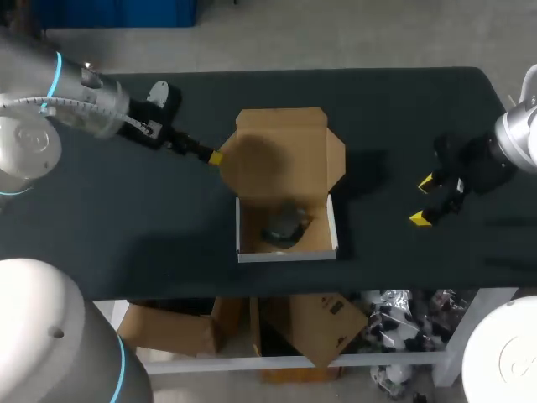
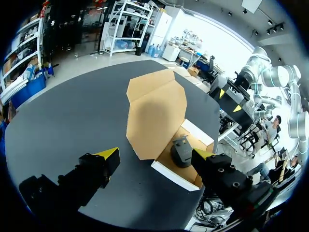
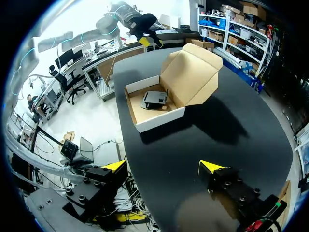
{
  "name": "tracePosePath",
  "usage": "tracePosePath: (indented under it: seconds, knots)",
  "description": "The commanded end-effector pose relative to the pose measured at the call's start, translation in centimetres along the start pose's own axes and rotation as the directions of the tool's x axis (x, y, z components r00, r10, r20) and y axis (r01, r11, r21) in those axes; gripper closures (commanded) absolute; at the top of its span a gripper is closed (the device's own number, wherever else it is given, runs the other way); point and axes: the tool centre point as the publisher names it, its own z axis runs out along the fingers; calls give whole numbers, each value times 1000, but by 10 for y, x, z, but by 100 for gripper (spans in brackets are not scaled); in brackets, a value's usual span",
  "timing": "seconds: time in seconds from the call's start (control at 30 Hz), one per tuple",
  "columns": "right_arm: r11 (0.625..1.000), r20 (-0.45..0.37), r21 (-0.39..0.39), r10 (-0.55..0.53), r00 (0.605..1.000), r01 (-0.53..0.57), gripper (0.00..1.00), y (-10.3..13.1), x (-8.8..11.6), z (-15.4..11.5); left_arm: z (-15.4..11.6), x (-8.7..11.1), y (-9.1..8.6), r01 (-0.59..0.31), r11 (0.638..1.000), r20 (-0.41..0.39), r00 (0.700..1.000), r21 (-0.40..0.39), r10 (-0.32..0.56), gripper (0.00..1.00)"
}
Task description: Assemble the packaging by folding the flat box into shape, placing the metal phone stand inside, and closing the box properly
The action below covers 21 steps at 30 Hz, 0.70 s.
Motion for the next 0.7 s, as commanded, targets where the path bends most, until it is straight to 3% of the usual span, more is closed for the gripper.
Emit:
tracePosePath:
  seconds: [0.03,0.3,0.7]
  knots:
    - [1000,0,-3,-1,1000,1,0,-1,1,-1,6,-11,0,-13,1000,-161,987,15,15,0]
    - [1000,0,-3,-1,1000,1,0,-1,1,-1,15,-17,-2,-70,996,-249,965,57,82,0]
    - [1000,0,-3,-1,1000,1,0,-1,1,-1,37,-24,-7,-109,990,-297,945,95,133,0]
